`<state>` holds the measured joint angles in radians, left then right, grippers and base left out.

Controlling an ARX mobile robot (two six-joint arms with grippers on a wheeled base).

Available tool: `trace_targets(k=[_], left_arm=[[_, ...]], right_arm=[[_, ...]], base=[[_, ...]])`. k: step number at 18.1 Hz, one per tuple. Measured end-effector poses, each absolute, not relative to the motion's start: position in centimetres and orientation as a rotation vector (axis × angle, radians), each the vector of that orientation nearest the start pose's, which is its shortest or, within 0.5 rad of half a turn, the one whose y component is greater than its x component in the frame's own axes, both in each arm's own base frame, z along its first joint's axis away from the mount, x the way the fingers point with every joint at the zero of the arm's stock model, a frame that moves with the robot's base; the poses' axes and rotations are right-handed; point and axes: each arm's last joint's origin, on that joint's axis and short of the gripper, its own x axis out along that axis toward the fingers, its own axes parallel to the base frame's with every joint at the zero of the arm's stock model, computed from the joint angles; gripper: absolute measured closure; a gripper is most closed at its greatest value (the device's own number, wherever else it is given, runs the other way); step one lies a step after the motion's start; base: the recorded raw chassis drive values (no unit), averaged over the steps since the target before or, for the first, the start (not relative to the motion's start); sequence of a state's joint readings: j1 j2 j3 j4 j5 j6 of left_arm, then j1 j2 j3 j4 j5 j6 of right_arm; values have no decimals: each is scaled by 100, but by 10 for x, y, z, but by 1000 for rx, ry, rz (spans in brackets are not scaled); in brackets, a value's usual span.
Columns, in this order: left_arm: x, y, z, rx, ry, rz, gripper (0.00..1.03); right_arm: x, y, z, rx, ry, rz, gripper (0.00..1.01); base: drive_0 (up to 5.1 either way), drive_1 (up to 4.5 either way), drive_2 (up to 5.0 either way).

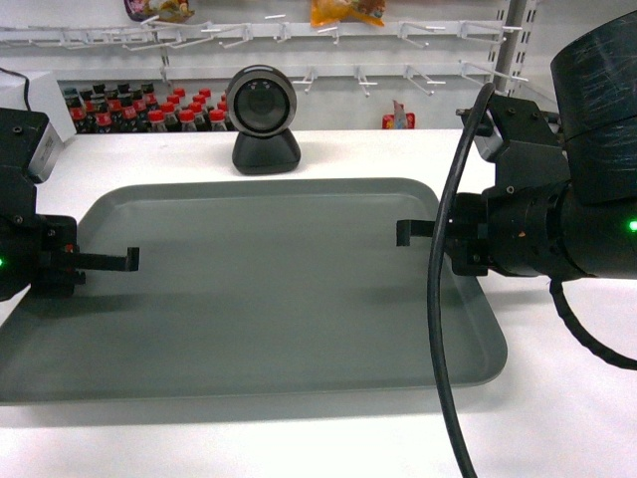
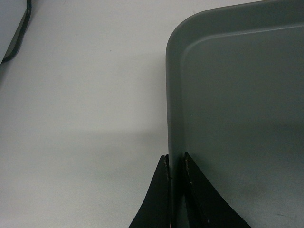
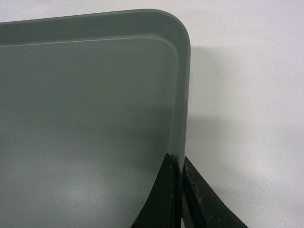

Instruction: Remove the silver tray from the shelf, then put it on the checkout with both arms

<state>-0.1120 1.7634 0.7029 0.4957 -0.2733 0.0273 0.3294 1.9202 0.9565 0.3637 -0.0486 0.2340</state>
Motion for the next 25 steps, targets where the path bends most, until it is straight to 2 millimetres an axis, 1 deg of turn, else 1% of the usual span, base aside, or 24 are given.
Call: trace_targets(k=[3,5,7,13,20,21,22,23,25], left_arm=[[321,-26,125,143,584,163,100],[318,-26,117,155,653,163,100],[319,-26,115,157,662,167,100],[323,-27,114,158,651,169,100],[325,-27,114,173,627,150,100],[326,-27,114,169,623,142,98],[326,-28,114,178,630,134,88],[327,-28,114,183,630,123,81],[328,-33,116,202,614,84,54]], right_arm=[[360,126,124,115,669,295,99],[362,134,117,65,712,316,99],[366,136,116,41,710,314,99],[369,139,115,8,721,286,99],[367,138,112,43,732,252,99],[366,137,112,38,731,250,95],[365,138,111,13,727,260,85],[365,139,111,-2,726,268,78],[365,139,111,-24,719,277,53]], base=[[0,0,0],[0,0,0],[0,0,0],[0,0,0],[0,0,0],[0,0,0],[0,0,0],[0,0,0],[0,0,0]])
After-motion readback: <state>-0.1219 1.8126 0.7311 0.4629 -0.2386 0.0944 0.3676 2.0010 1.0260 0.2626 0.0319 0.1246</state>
